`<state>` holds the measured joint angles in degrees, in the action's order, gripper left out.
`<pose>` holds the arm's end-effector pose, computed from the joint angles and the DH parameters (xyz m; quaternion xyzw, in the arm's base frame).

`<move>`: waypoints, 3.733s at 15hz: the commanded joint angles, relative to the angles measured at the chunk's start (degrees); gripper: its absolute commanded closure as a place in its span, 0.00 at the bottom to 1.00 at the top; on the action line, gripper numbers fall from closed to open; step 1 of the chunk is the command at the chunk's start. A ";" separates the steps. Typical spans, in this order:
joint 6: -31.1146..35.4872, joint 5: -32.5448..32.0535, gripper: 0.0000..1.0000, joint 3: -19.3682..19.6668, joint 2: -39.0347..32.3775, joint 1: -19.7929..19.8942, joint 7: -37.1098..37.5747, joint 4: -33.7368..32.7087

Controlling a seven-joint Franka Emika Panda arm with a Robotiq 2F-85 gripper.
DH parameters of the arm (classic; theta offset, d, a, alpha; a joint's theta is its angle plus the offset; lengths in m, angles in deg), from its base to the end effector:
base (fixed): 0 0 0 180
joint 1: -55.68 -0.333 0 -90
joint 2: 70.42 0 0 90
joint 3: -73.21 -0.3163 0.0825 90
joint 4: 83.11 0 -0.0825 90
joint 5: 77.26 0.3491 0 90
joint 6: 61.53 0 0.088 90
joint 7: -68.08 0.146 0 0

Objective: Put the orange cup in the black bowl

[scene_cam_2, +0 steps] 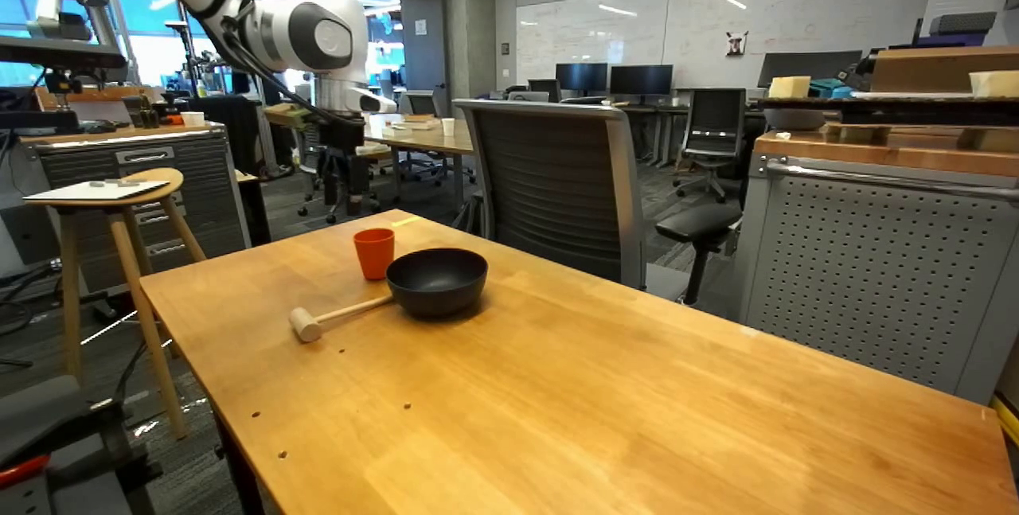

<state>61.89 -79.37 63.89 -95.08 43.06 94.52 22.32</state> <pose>0.5573 0.2166 0.2721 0.9977 -0.0336 -0.0582 0.0049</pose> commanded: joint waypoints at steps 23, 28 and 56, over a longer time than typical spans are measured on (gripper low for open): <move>-17.57 14.82 0.00 5.04 -24.77 2.28 1.68 -32.32; -16.32 16.05 0.00 5.61 -23.67 2.70 3.19 -29.43; -3.03 15.42 0.00 7.06 -10.41 -0.16 9.05 -7.78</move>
<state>59.47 -62.81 70.97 -104.01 43.77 102.37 15.42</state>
